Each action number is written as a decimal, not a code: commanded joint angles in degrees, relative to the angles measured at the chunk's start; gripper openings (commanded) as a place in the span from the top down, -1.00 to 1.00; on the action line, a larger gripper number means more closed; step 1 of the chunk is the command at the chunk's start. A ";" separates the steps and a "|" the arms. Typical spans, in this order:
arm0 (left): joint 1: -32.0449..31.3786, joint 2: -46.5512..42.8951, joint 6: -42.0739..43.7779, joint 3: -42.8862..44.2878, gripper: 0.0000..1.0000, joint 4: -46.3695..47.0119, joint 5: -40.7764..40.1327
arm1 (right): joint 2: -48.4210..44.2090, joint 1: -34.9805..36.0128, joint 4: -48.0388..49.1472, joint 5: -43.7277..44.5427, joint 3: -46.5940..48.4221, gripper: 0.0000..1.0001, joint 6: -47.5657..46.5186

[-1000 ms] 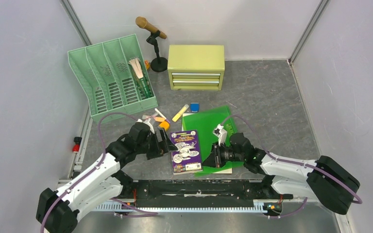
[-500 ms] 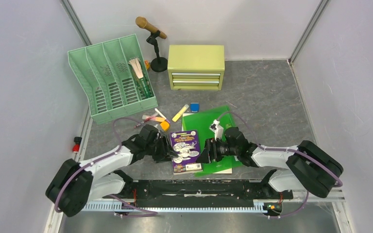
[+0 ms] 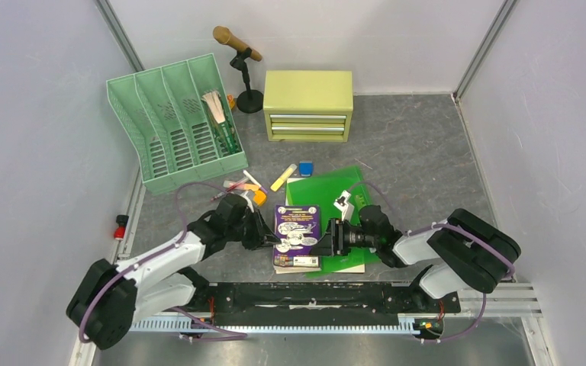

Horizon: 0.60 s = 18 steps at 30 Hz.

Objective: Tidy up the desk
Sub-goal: Pick up the book from the center of the board.

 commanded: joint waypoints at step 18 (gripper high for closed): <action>-3.29 -16.68 -7.77 -2.78 0.96 4.22 6.60 | 5.92 0.82 49.10 -3.96 -6.83 -0.03 26.26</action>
